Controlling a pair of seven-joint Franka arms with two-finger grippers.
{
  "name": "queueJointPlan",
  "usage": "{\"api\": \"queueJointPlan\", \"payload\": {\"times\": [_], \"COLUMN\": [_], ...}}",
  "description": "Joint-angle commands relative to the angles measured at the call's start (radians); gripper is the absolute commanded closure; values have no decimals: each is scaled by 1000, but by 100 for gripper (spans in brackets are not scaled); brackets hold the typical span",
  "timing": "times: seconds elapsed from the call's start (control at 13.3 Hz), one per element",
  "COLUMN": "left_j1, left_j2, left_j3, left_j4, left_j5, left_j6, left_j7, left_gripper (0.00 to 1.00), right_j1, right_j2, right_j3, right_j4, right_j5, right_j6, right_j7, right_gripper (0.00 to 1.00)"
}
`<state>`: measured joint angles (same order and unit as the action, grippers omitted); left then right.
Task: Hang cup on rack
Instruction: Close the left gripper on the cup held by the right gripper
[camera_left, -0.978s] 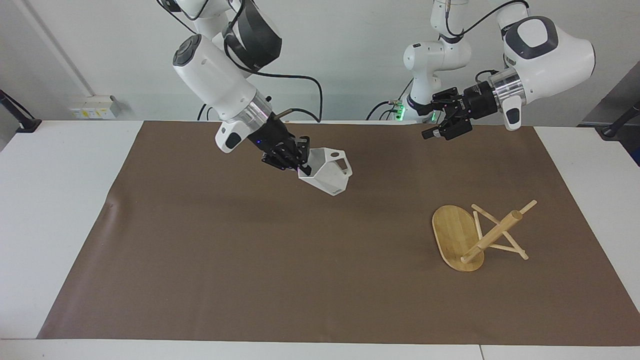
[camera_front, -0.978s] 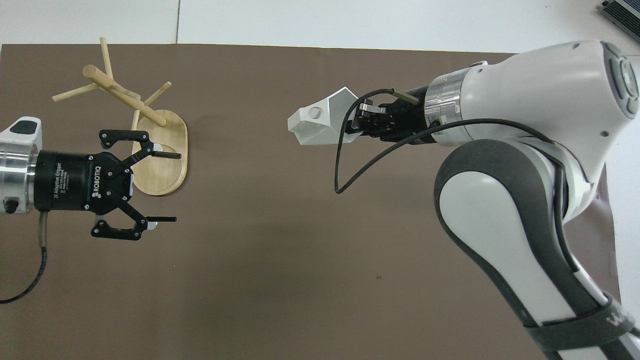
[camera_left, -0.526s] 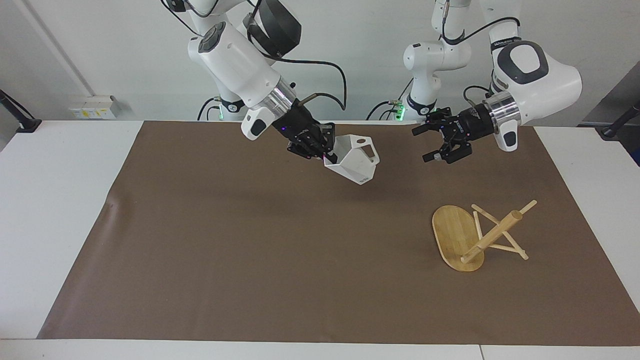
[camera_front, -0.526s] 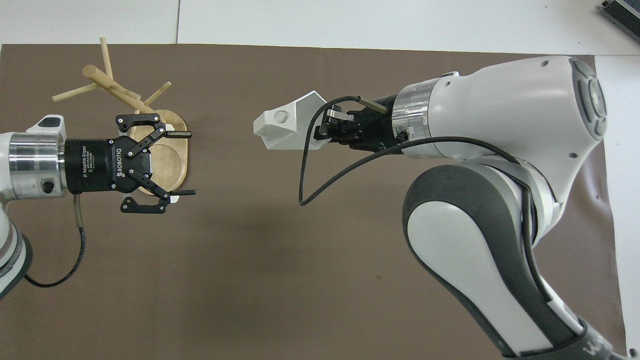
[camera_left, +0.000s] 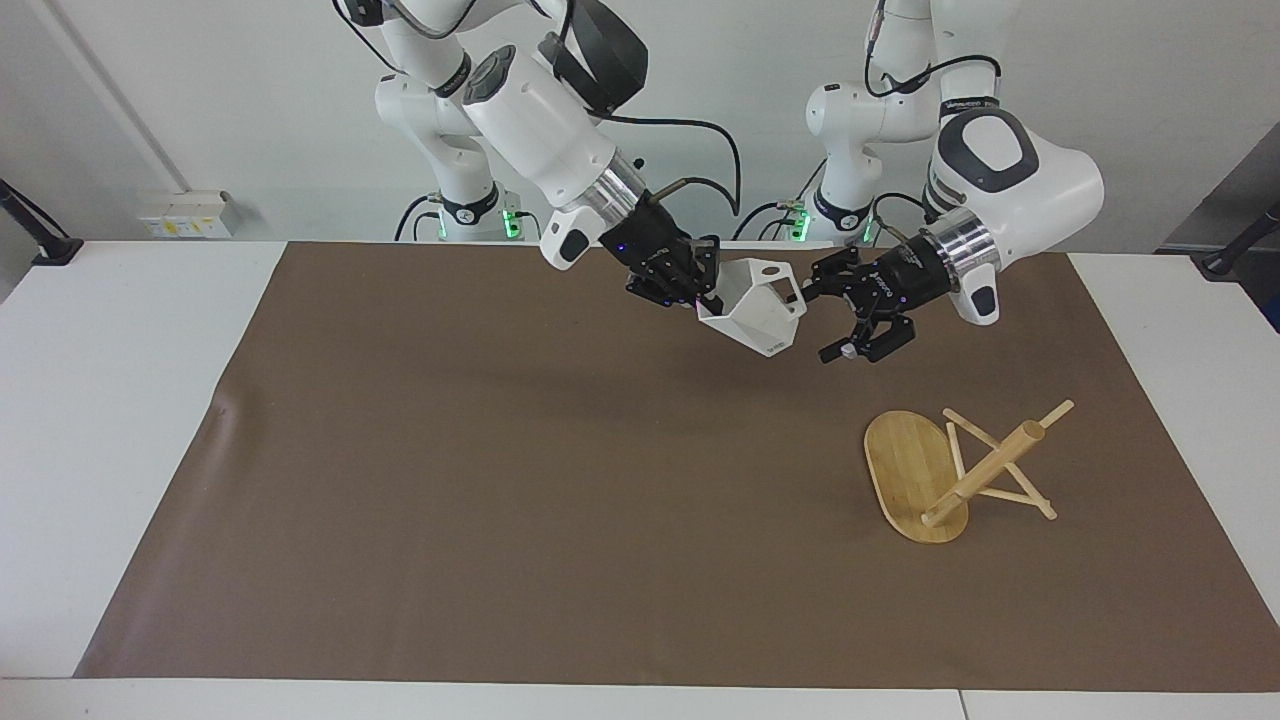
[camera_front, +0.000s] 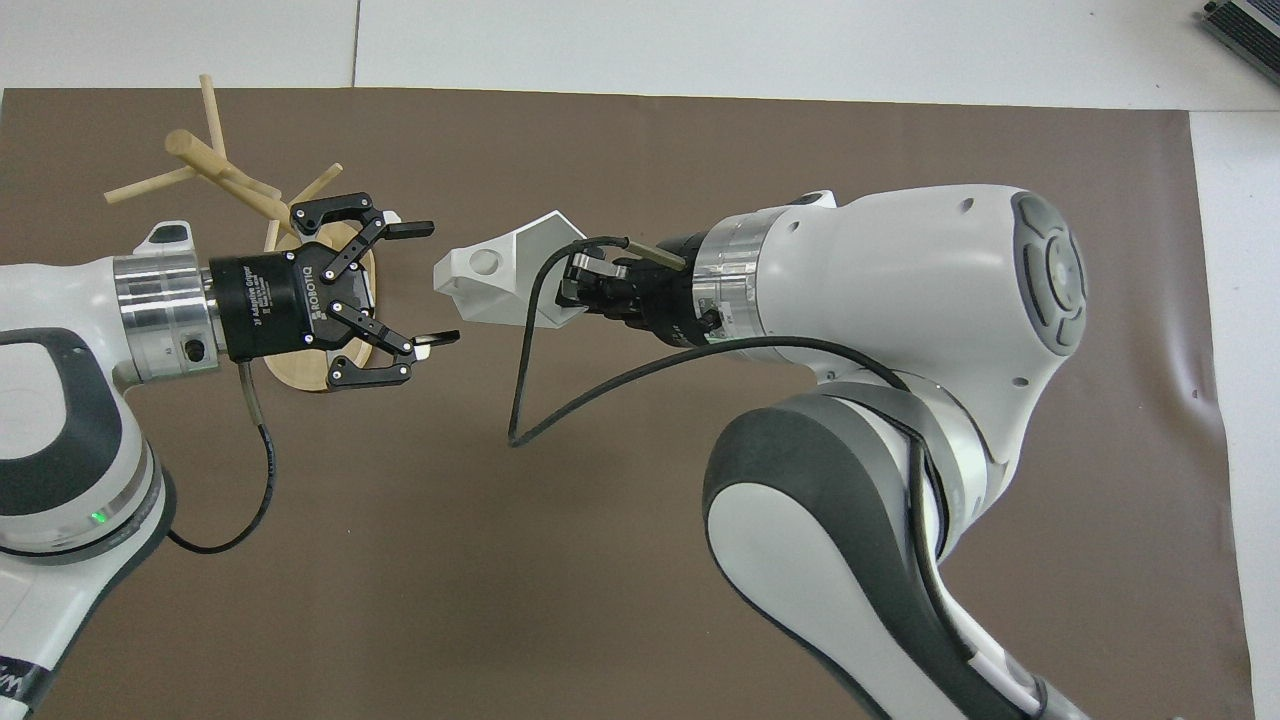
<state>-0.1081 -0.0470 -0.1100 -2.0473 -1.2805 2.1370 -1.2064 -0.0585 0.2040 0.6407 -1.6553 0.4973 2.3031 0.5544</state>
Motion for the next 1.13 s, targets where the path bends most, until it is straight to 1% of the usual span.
{"api": "queueJointPlan", "payload": {"times": [0.0, 0.3, 0.75, 0.83, 0.9, 0.98, 1.05], "left_j1": [-39, -41, -47, -48, -53, -53, -51], "left_j2": [-2, 18, 27, 27, 27, 26, 26], "left_j3": [9, 9, 9, 7, 9, 9, 9], "left_j4": [-10, 1, 15, 15, 16, 16, 16], "left_j5": [-25, -22, -20, -20, -20, -20, -20], "left_j6": [50, 49, 38, 37, 32, 27, 20], "left_j7": [-4, 2, 24, 25, 25, 25, 27], "left_gripper": [0, 0, 0, 5, 17, 38, 65], "right_j1": [-7, -4, -6, -6, -6, -6, -6], "right_j2": [2, 2, 2, 2, 2, 2, 2], "right_j3": [25, 27, 27, 25, 27, 27, 25], "right_j4": [-9, -11, -11, -11, -11, -11, -11], "right_j5": [24, 24, 24, 24, 24, 24, 24], "right_j6": [33, 29, 27, 27, 27, 27, 27], "right_j7": [9, 7, 7, 7, 7, 7, 7], "right_gripper": [100, 100, 100, 100, 100, 100, 100]}}
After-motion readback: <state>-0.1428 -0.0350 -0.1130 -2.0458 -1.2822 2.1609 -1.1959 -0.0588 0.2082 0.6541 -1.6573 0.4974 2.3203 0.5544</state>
